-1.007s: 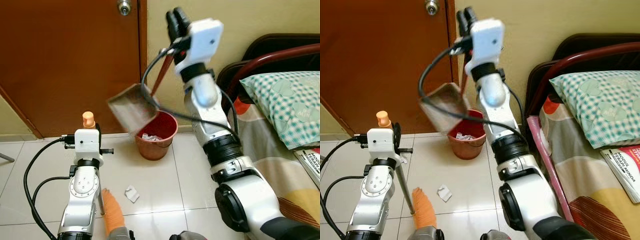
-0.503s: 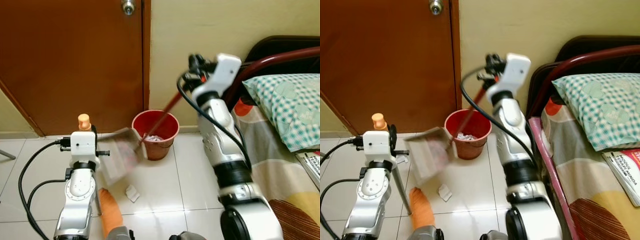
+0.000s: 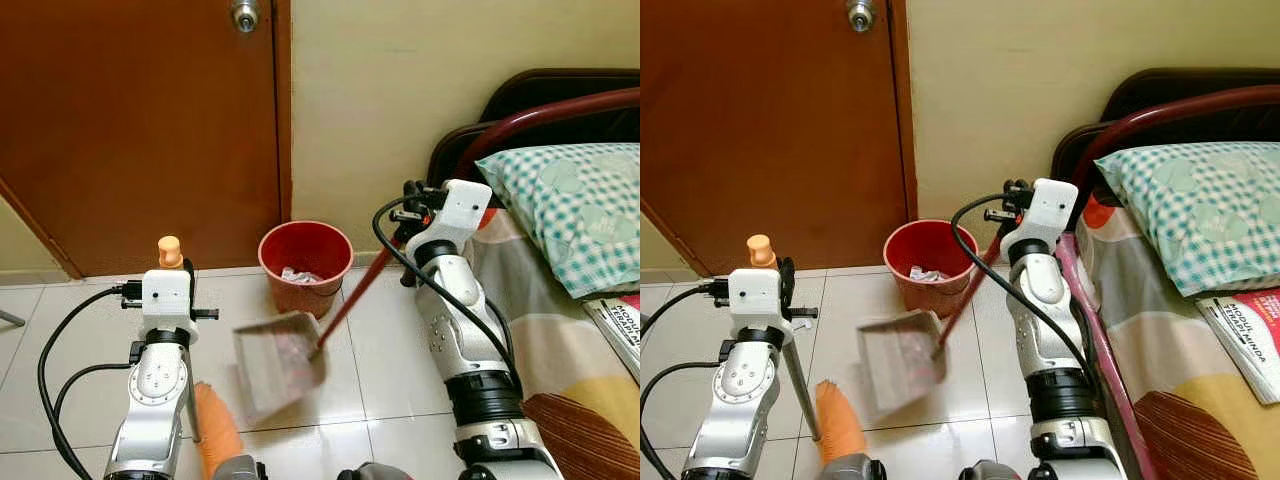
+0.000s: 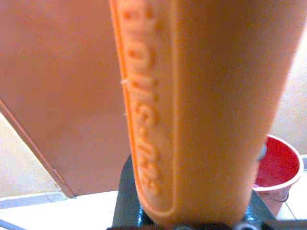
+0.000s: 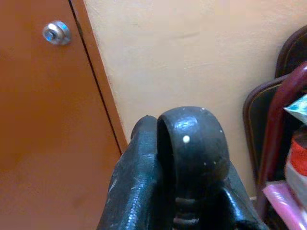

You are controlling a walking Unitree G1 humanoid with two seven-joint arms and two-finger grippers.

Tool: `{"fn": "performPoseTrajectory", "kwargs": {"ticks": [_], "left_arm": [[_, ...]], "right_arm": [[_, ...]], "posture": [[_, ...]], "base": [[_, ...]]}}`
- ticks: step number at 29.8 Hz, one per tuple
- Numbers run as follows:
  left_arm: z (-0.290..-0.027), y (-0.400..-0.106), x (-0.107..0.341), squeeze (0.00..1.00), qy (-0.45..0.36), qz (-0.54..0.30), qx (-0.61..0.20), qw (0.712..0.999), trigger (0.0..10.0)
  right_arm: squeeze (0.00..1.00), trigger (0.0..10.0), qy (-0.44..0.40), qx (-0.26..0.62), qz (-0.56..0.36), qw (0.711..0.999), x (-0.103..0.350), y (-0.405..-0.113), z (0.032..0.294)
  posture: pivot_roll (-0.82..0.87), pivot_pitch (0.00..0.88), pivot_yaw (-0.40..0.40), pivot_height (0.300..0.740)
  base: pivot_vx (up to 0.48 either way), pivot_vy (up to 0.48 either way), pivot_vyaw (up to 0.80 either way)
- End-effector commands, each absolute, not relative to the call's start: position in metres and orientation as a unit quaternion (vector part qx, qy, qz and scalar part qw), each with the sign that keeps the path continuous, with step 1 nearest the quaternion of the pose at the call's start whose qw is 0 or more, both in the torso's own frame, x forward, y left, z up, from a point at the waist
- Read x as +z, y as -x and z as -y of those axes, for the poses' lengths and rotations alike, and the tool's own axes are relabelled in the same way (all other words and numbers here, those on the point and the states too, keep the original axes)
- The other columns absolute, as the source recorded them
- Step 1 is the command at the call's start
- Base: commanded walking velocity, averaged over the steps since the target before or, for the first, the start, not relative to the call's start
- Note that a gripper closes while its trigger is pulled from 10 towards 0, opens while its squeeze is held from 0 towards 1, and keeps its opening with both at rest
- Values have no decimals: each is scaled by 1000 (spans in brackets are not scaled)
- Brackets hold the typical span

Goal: Sweep floor

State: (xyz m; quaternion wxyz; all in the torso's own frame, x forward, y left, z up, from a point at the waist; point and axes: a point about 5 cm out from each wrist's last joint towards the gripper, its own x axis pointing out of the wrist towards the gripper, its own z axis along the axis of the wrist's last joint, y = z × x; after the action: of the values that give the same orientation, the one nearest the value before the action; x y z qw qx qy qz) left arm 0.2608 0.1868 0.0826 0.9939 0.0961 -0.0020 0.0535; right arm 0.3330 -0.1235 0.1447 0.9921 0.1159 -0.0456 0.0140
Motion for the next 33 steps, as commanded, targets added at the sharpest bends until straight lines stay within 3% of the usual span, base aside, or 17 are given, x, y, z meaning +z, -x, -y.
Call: {"fn": "performPoseTrajectory", "kwargs": {"ticks": [1,4,10,22,33], "left_arm": [[-187,-261,77,0,-96,-12,43,994,10000],[-182,-263,89,0,-143,36,7,989,10000],[-181,-267,89,0,-125,32,3,992,10000],[-159,-276,99,0,-86,61,-68,992,10000],[-134,-273,108,0,-87,79,-139,983,10000]], "right_arm": [[0,10000,-114,-5,39,993,141,-331,130],[0,10000,-72,-47,30,996,130,-326,148],[0,10000,-47,-85,0,995,112,-318,168],[0,10000,-36,-106,-27,993,92,-323,166],[0,10000,-4,-115,5,993,100,-333,164]], "posture": [[15,35,-33,740],[20,42,-34,740],[12,51,-28,740],[44,108,-14,740],[51,204,3,740]], "base": [[0,0,0],[0,0,0],[0,0,0],[0,0,0],[0,0,0]]}}
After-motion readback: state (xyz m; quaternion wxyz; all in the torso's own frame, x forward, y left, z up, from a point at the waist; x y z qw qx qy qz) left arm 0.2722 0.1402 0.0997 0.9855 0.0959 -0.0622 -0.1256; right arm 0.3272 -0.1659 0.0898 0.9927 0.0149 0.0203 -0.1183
